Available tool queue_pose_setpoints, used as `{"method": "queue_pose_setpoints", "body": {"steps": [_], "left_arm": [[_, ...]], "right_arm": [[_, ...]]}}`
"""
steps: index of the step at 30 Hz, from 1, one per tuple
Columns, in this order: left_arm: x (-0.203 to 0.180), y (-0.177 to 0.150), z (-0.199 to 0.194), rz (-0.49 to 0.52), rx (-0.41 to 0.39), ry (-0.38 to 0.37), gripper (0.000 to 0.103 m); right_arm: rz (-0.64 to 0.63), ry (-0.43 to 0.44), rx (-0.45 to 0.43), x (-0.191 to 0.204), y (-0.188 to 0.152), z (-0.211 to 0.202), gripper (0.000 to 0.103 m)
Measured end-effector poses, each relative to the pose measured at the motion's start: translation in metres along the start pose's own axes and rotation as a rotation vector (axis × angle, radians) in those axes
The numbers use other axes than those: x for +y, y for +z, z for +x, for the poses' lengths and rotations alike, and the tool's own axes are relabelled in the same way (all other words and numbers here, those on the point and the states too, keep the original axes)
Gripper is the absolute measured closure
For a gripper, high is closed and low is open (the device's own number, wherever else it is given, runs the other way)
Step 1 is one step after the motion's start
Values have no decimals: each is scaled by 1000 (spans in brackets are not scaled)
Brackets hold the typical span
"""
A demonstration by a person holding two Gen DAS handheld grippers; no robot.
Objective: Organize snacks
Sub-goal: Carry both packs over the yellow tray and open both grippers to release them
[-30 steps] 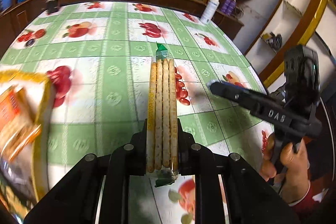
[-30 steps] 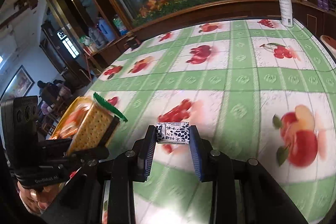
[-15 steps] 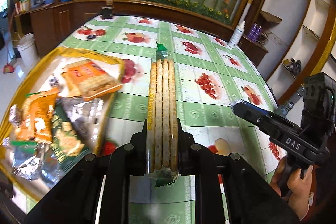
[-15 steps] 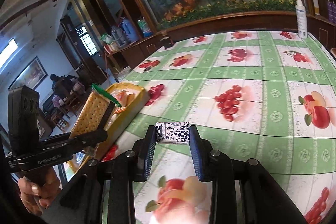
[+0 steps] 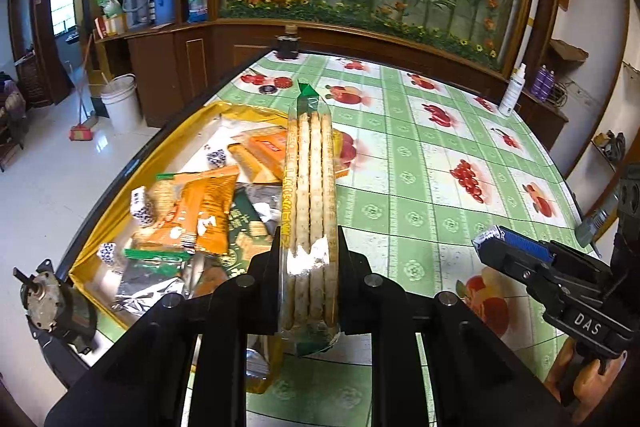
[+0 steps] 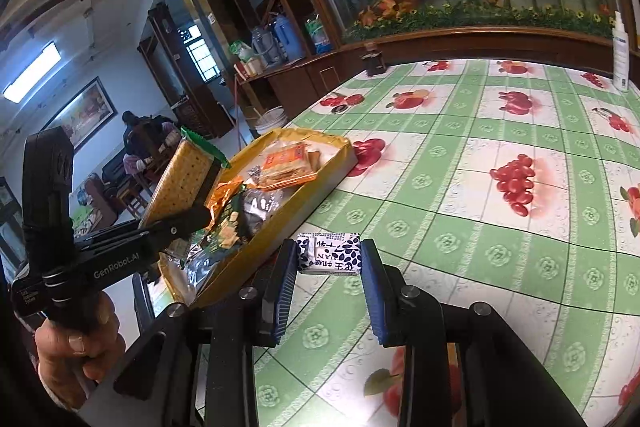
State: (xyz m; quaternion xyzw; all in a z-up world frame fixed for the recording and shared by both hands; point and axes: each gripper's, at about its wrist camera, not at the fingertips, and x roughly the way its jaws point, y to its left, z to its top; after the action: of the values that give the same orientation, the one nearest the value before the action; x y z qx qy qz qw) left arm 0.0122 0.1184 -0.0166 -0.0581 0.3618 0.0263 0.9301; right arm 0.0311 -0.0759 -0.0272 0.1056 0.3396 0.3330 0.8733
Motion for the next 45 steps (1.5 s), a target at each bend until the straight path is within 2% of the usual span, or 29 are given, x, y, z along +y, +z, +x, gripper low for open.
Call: {"method": "queue_pose_setpoints", "body": {"steps": [15,36,45], "left_arm": [[27,-5,-11,-21,-27,108,86],[75,-13,-16,-94,-29,195,86],[88,-8,-7,-105,-15,213,86]], "right_arm": [[-46,39,44,32,-6,19,71],[-113,99,99,75,-1,56,69],[-126,116,113,86,22,91,69]]}}
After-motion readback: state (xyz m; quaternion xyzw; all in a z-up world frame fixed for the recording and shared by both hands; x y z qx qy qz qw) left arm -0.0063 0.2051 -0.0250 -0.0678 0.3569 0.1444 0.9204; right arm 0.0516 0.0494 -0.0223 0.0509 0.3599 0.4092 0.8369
